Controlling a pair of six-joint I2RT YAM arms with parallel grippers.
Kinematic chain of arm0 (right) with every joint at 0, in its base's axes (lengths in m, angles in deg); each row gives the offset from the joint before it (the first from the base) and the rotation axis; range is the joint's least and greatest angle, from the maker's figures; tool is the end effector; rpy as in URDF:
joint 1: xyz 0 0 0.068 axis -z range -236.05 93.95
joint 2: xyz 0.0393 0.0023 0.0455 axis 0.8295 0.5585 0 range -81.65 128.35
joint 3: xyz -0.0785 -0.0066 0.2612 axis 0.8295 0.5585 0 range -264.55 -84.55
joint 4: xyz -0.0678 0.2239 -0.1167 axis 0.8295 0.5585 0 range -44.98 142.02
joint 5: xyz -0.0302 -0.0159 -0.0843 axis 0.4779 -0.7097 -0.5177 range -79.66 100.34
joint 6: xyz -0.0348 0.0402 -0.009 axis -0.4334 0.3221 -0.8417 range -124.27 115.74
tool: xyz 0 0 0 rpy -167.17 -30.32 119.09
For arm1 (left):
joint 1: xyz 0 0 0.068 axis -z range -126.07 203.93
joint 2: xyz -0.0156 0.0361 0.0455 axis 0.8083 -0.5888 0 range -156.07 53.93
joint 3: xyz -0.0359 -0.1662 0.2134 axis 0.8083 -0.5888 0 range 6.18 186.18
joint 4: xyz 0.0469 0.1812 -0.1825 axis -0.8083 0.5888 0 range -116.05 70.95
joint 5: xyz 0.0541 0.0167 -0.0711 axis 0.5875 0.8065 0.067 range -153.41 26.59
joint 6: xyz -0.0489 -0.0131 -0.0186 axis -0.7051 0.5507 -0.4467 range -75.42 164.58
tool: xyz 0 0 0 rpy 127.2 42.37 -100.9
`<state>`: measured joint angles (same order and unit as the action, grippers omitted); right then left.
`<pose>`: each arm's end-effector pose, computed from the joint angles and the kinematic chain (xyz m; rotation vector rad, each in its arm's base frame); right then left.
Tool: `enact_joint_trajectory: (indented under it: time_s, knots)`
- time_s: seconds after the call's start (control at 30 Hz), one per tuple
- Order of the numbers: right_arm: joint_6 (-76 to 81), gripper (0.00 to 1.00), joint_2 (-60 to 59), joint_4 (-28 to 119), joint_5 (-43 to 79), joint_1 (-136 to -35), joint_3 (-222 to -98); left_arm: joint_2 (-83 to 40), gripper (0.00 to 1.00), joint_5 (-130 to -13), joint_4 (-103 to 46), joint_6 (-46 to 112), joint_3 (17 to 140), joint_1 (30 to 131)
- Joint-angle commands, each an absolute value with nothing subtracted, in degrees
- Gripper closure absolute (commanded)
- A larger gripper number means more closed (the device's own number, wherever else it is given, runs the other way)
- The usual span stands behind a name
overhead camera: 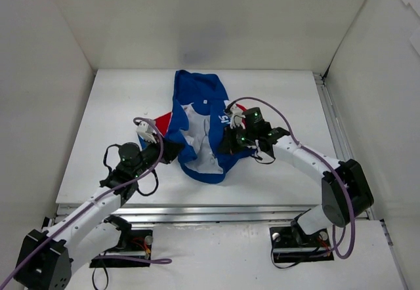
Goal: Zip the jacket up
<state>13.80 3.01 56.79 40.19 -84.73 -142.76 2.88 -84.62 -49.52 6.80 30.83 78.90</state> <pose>0.2757 0.1710 0.2560 -0.5119 2.2752 1.0112 0.1823 -0.0992 0.2581 0.1121 1.7402 -1.1238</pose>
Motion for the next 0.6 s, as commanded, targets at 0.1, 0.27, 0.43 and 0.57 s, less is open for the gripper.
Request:
enact_joint_trajectory:
  time_s: [0.1,0.27,0.43,0.57]
  knots:
    - [19.3,1.00,-0.6,33.5,59.7,-78.3,-137.1,-0.5,0.95,-89.5,-66.4,9.9,35.0,78.0]
    - [23.9,1.00,-0.4,24.8,64.7,-75.8,-134.0,-2.8,0.96,-91.4,-68.8,10.4,35.9,78.0]
    - [28.0,1.00,0.0,18.3,68.1,-74.7,-132.8,-5.6,0.96,-94.8,-72.7,9.2,36.1,78.0]
    - [29.2,1.00,0.9,16.1,70.6,-74.4,-133.2,-7.6,0.96,-96.9,-76.4,8.9,36.3,78.0]
